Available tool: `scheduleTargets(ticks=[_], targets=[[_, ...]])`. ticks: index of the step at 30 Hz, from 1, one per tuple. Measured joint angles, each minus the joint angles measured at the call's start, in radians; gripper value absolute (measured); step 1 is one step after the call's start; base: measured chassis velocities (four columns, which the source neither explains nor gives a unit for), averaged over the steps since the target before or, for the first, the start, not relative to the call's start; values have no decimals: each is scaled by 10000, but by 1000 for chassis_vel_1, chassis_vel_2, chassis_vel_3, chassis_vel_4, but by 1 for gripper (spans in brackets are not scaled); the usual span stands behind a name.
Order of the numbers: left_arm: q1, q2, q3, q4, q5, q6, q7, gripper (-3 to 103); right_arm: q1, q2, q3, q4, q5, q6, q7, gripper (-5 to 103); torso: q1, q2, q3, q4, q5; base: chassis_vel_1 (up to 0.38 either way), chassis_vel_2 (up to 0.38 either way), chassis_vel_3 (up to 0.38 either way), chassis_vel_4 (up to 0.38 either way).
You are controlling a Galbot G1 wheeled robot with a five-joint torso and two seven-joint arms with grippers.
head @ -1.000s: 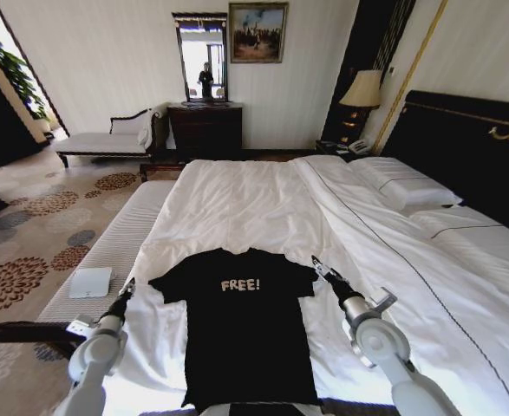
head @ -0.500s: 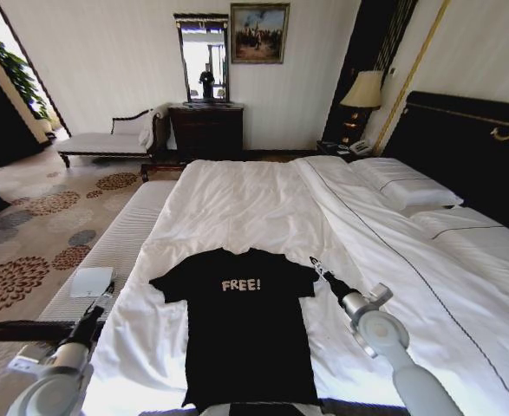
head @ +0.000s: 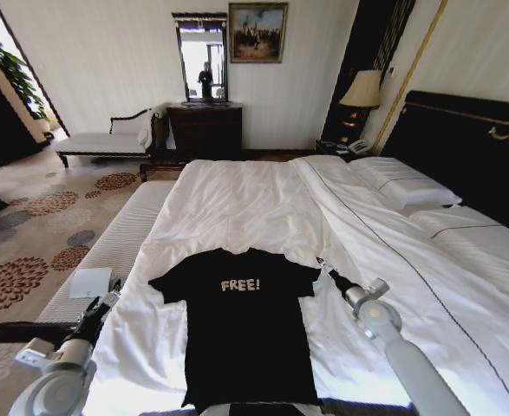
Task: Fold the clothes on the bed.
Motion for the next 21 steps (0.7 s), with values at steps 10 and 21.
scheduleTargets(ticks=[10, 21], targets=[[-535, -58, 238, -318, -17, 282, -250, 100, 381, 69, -257, -858, -423, -11, -414, 85, 0, -1, 0, -2, -1, 0, 0, 0, 0], [-682, -325, 732, -361, 390, 336, -336, 100, 531, 93, -414, -1430, -894, 19, -750, 47, 0, -1, 0, -2, -1, 0, 0, 0, 0]])
